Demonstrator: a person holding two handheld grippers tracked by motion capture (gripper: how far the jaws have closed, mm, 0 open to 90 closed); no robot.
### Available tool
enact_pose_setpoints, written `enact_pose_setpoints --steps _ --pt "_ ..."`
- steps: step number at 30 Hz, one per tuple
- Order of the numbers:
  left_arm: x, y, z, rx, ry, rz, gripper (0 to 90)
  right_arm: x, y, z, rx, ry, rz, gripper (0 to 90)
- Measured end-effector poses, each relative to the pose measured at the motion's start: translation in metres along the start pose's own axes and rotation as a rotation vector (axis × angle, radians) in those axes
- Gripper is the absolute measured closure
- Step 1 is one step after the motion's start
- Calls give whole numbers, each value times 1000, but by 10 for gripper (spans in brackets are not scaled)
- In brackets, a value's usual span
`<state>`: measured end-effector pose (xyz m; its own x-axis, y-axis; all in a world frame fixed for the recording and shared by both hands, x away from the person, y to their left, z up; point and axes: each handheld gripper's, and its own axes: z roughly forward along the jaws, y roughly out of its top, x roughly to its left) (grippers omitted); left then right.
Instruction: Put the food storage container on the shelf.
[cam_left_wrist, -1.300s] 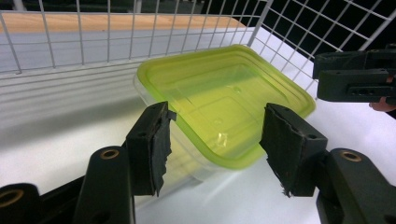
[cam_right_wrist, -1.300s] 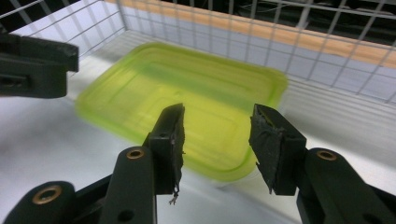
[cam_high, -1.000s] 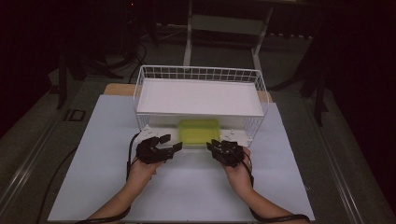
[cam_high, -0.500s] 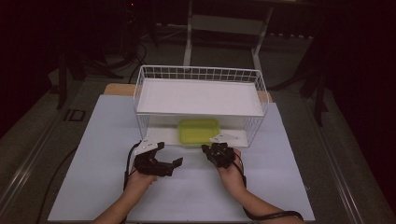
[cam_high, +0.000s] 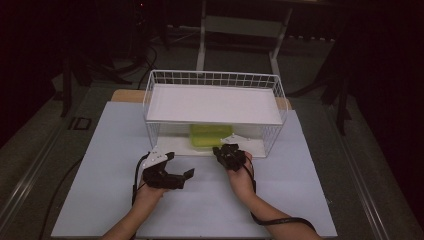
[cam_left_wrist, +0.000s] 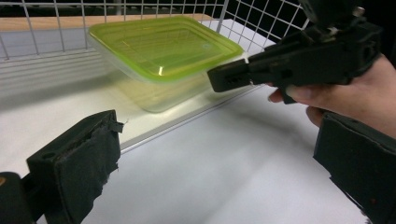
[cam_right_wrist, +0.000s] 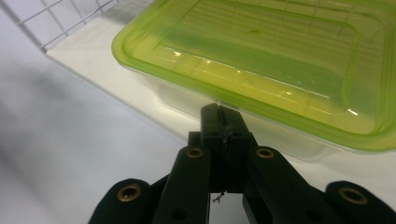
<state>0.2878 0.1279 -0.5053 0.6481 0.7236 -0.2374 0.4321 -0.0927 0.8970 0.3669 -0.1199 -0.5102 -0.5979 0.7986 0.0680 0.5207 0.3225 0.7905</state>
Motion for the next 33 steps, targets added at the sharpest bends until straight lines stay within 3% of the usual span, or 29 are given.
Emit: enact_pose_setpoints --steps 11,22,27,30,33 --pt "0 0 -1 -8 0 4 12 -4 9 14 -13 -24 14 897" --pt "0 -2 -1 -5 -7 0 11 -10 16 22 -23 -44 57 896" --pt "0 -2 0 0 -5 10 12 -10 16 25 -24 -46 34 893" --pt "-1 -2 1 3 -7 13 11 -8 15 24 -17 -38 54 883" --pt "-1 -2 1 4 -8 17 12 -7 15 23 -21 -31 31 870"
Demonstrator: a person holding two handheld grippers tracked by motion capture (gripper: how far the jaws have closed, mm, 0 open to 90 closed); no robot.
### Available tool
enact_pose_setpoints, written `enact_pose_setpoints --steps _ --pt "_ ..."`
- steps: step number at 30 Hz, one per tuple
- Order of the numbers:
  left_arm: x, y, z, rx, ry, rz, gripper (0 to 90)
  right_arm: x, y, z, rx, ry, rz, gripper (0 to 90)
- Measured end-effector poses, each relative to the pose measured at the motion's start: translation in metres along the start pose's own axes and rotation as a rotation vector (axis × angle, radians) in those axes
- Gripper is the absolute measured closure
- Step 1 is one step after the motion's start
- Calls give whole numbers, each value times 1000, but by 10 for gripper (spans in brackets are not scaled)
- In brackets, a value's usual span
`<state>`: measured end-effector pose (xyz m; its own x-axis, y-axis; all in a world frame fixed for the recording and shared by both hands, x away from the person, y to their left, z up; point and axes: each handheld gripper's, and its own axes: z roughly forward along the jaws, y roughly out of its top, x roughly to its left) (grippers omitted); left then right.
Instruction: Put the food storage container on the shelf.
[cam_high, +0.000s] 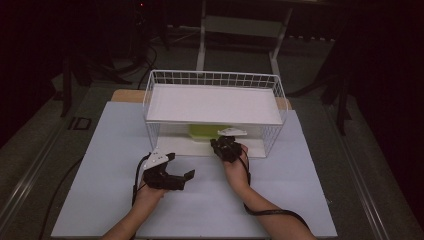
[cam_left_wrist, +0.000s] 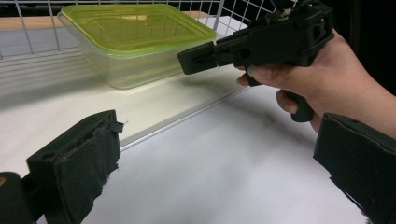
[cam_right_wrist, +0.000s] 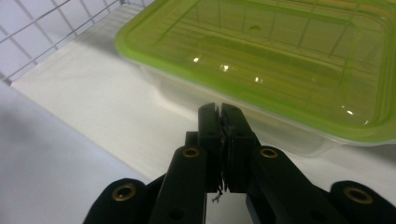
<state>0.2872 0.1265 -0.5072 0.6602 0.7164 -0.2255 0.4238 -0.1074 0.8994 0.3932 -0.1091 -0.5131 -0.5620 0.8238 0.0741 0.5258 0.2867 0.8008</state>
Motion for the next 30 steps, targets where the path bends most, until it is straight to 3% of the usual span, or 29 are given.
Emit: enact_pose_setpoints --steps 1,8,12,15,18,19,20,21,22,25,26,30 --pt "-1 1 0 -1 4 8 12 2 -1 -2 -6 5 -26 858" --pt "-3 2 0 -5 0 22 11 13 -4 -19 -27 46 -47 788" --pt "-6 5 0 -4 -12 51 11 14 -5 -26 -33 56 -61 748" --pt "-9 9 -1 -14 -37 58 11 14 -6 -37 -46 72 -82 622" --pt "-10 12 -1 -18 -64 61 11 13 -6 -42 -41 74 -87 599" --pt "-13 15 -2 -22 -76 81 11 11 -6 -47 -48 90 -83 537" --pt "-13 15 -2 -22 -76 81 11 11 -6 -47 -48 90 -83 537" --pt "-15 16 -1 -23 -87 83 11 10 -7 -51 -54 98 -80 473" --pt "-15 16 -1 -23 -87 83 11 10 -7 -51 -54 98 -80 473" --pt "-19 15 1 -12 -93 92 11 9 -8 -56 -52 142 -59 299" --pt "-19 15 1 -12 -93 92 11 9 -8 -56 -52 142 -59 299" --pt "-22 14 0 -12 -108 84 11 10 -11 -67 -67 219 -53 188"
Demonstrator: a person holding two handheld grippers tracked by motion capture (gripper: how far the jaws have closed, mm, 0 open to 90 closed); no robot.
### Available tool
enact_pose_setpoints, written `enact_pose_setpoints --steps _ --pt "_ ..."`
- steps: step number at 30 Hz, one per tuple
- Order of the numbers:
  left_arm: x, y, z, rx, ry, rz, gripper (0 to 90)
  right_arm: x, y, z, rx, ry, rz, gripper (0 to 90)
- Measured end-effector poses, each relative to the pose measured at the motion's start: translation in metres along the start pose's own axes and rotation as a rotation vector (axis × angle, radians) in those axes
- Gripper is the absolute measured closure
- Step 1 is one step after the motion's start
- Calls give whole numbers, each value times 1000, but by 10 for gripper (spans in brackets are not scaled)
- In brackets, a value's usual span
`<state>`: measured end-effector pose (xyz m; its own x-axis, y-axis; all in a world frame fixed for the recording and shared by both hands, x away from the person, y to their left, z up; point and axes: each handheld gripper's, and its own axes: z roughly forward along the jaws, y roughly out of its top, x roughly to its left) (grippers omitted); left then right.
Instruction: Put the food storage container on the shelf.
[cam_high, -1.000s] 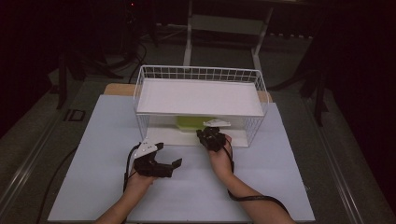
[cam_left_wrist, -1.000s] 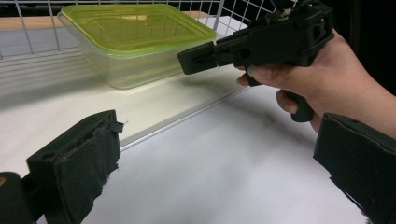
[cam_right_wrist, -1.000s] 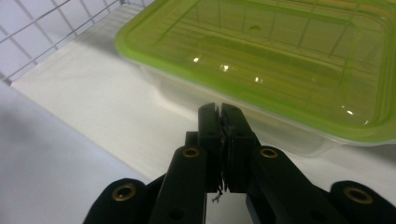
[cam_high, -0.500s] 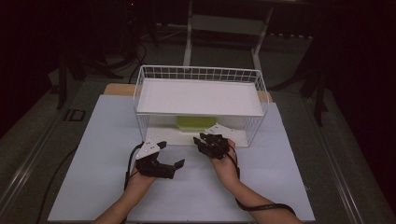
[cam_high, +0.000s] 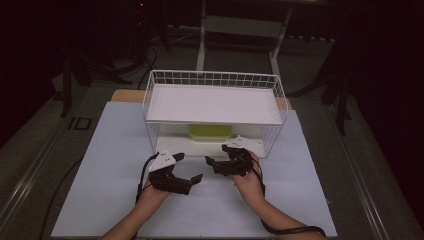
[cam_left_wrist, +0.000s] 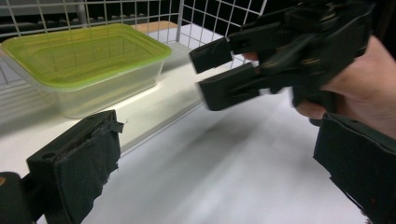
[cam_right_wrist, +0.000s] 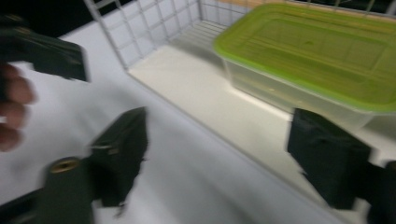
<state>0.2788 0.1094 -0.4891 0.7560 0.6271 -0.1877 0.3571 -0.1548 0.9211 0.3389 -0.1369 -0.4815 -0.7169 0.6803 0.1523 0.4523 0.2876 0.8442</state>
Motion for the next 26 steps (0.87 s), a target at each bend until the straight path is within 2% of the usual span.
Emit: enact_pose_setpoints --steps 3,7,9,16,21,26 --pt "-2 2 -3 3 -4 6 11 4 -2 -8 1 10 -21 176" --pt "-5 5 -11 -17 -21 6 11 3 -5 -18 4 27 -13 177" --pt "-6 4 -16 -12 -20 12 11 2 -7 -24 5 27 -17 178" --pt "-4 -5 -26 -14 -13 -8 11 -3 -21 -43 6 25 1 178" --pt "-2 -11 -25 -14 -21 -18 11 -6 -33 -45 29 18 -18 178" --pt "-2 -16 -21 0 -26 -11 11 -11 -40 -42 30 19 -4 179"
